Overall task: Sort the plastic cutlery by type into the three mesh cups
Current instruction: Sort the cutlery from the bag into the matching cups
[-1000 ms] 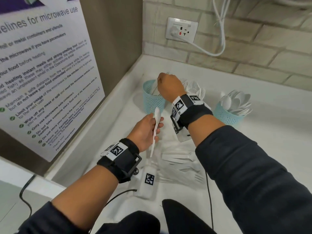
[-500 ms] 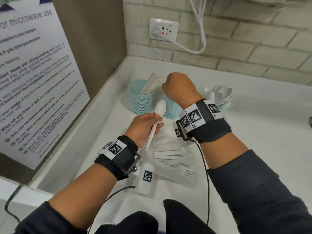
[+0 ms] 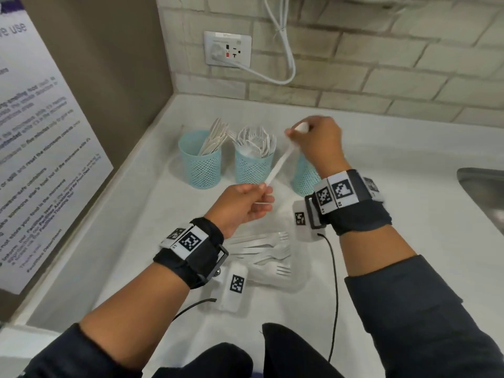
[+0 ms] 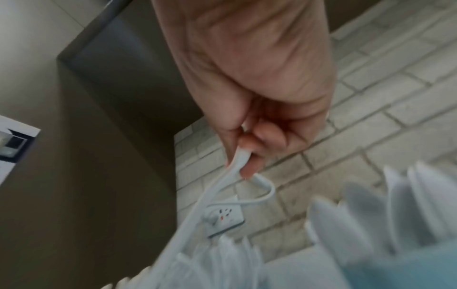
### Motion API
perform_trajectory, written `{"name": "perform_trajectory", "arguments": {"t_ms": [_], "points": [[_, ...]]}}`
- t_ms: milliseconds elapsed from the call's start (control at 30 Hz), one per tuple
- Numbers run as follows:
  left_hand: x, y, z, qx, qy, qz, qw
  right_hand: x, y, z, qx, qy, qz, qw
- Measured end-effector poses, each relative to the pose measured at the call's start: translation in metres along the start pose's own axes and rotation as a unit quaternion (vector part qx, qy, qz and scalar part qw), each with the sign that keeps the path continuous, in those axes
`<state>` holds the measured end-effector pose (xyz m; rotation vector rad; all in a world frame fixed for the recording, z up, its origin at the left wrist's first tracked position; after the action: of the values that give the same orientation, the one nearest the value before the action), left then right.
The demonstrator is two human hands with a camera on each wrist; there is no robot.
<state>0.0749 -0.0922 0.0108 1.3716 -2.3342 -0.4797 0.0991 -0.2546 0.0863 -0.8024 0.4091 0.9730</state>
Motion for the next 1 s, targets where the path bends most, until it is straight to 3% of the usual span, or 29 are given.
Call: {"name": "perform_trajectory", "arguments": {"t_ms": [67,100,167,233,300,533,700,867,1000], "points": [[-0.001,-0.001,0.004,-0.019,-0.138,0.017,0.990,-0.023,-0.008,-0.004,-0.005,0.007,-0.093,0.996],[-0.001,-0.003,0.005,-0.017,-0.239,0.015,0.971,-0.034,-0.011,-0.006,-0.012,0.019,-0.133,0.991],[-0.003,-0.005,0.009,-0.002,-0.449,0.010,0.894,-0.052,-0.016,-0.010,-0.030,0.054,-0.202,0.977],[-0.002,-0.003,0.012,-0.015,-0.574,0.020,0.819,-0.061,-0.018,-0.015,-0.043,0.093,-0.237,0.966],[0.000,-0.003,0.017,-0.033,-0.625,0.038,0.779,-0.060,-0.017,-0.024,-0.043,0.122,-0.230,0.965],[0.001,-0.005,0.023,-0.012,-0.677,0.027,0.735,-0.021,-0.009,-0.060,-0.027,0.177,-0.100,0.979],[0.000,-0.006,0.022,-0.015,-0.681,0.030,0.732,0.000,0.007,-0.074,0.021,0.294,0.041,0.955],[0.004,-0.009,0.024,-0.003,-0.695,0.009,0.719,-0.007,0.006,-0.057,0.039,0.288,0.081,0.953],[0.007,-0.012,0.023,0.004,-0.700,-0.005,0.714,-0.017,0.012,-0.033,-0.001,0.220,0.022,0.975]]}}
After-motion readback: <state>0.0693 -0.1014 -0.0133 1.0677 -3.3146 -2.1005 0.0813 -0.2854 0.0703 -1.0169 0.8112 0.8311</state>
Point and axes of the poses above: each hand's wrist, its own y-axis away from the middle knuckle, its own x-axis out of the palm, z = x × y, the point moved 1 cm from there along -y, towards the middle knuckle, and after that the axes turned 11 degrees about -x, right-handed, at the moved point
